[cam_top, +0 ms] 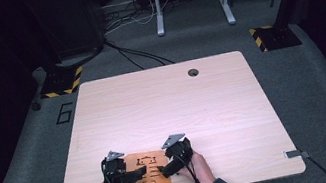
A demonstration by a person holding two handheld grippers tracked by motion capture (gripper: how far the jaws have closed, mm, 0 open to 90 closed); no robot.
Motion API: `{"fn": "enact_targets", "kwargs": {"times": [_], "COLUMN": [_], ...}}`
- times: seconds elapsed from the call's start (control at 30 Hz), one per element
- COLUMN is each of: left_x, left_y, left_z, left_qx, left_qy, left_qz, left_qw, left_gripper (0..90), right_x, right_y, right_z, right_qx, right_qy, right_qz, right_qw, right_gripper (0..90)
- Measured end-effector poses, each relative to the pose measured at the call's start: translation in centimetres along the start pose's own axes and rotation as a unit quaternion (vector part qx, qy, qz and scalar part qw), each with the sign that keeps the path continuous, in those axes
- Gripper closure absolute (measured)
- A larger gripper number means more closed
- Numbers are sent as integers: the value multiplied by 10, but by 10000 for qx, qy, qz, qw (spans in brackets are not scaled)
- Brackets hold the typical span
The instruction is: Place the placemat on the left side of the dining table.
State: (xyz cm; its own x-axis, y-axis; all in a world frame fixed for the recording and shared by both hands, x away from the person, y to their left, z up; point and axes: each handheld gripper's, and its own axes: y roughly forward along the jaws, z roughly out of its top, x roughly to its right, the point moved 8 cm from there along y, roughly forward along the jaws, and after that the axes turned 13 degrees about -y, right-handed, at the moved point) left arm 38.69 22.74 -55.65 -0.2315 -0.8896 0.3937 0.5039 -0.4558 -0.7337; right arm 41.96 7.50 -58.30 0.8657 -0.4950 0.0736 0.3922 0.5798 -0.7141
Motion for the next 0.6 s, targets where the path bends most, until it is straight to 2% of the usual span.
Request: {"fn": "enact_targets", "kwargs": {"times": [0.1,0.43,0.5,0.6], "left_x": [4,11,12,16], "left_y": [-3,-10,-13,-17], "left_z": [2,7,7,8], "left_qx": [43,156,158,209], "left_qy": [-33,-7,86,106], "left_qz": [-89,-128,-76,-131], "left_qw": [9999,9998,9998,9996], "left_gripper": [168,271,287,328], "right_x": [1,3,4,5], "right_y": [0,-3,-3,-4], "right_z": [0,-1,-2,-2], "right_qx": [47,123,120,181], "right_qy": [26,183,176,207], "right_qz": [14,79,79,118], "right_qw": [10000,9997,9997,9996], "right_gripper": [0,0,0,0]}}
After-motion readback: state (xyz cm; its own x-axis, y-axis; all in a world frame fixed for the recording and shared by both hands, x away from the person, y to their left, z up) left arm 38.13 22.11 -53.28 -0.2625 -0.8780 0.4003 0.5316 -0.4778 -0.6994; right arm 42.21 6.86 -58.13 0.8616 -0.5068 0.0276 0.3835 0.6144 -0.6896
